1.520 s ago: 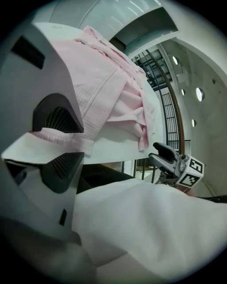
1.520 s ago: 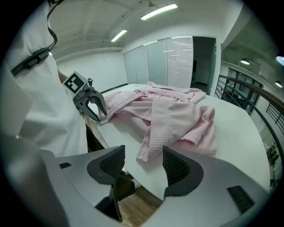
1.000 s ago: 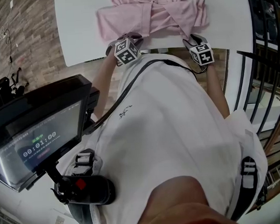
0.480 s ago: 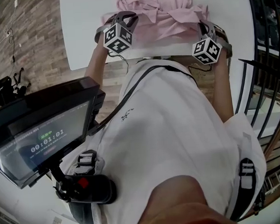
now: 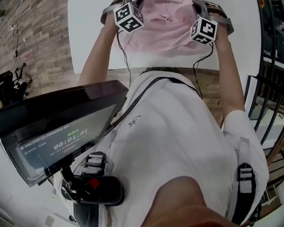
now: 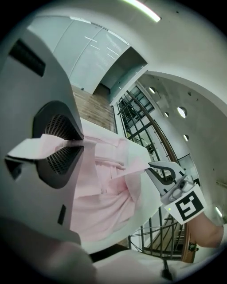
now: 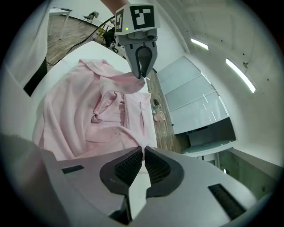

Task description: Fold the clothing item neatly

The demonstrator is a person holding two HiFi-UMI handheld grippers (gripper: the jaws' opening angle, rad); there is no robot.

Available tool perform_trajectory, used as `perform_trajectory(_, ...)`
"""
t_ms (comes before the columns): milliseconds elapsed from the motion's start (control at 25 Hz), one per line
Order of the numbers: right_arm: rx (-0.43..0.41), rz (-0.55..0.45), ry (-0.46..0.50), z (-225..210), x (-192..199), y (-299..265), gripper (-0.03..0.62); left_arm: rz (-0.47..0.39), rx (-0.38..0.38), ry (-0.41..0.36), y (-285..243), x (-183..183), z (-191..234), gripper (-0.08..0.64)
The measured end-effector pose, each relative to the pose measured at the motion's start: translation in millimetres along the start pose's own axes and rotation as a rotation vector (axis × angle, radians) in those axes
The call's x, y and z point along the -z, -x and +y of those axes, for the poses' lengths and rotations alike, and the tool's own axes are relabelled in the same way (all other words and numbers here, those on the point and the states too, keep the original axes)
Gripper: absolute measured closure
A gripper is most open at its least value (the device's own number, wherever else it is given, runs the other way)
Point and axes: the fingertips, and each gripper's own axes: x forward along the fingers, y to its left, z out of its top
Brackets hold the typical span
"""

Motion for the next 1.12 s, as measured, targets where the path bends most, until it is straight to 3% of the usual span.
perform_trajectory(320, -0.087, 0.009, 0.116, 10, -6, -77, 0.569, 0.107, -0.01, -0.075, -73, 17, 17, 0.509)
perform_trajectory(440, -0.099, 0.035, 0.168, 0, -4, -93, 0.569, 0.142, -0.001, -0.049, -87, 23, 25, 0.509)
perform_trajectory(640, -0.13, 0.021, 0.128, -5, -14, -111, 0.566, 0.181, 0.038, 0.024, -104, 33, 26, 0.507)
perform_trajectory(680, -0.143, 0.018, 0.096, 3, -15, -121, 0.535, 0.186, 0.041, 0.057, -112, 40, 23, 0.492)
perform_trajectory(760, -0.149, 0.019, -0.009, 14, -12, -138, 0.384, 0.184, 0.029, 0.143, -125, 50, 20, 0.413)
perform_trajectory(800, -0.138, 0.02, -0.069, 15, -9, -142, 0.338, 0.182, 0.017, 0.181, -129, 53, 20, 0.382)
perform_trajectory(1000, 0.019, -0.034, -0.399, -24, 10, -118, 0.331, 0.105, -0.098, 0.301, -115, 49, 48, 0.348)
perform_trajectory(1120, 0.022, -0.099, -0.541, -41, 16, -81, 0.333, 0.017, -0.132, 0.374, -87, 34, 71, 0.348)
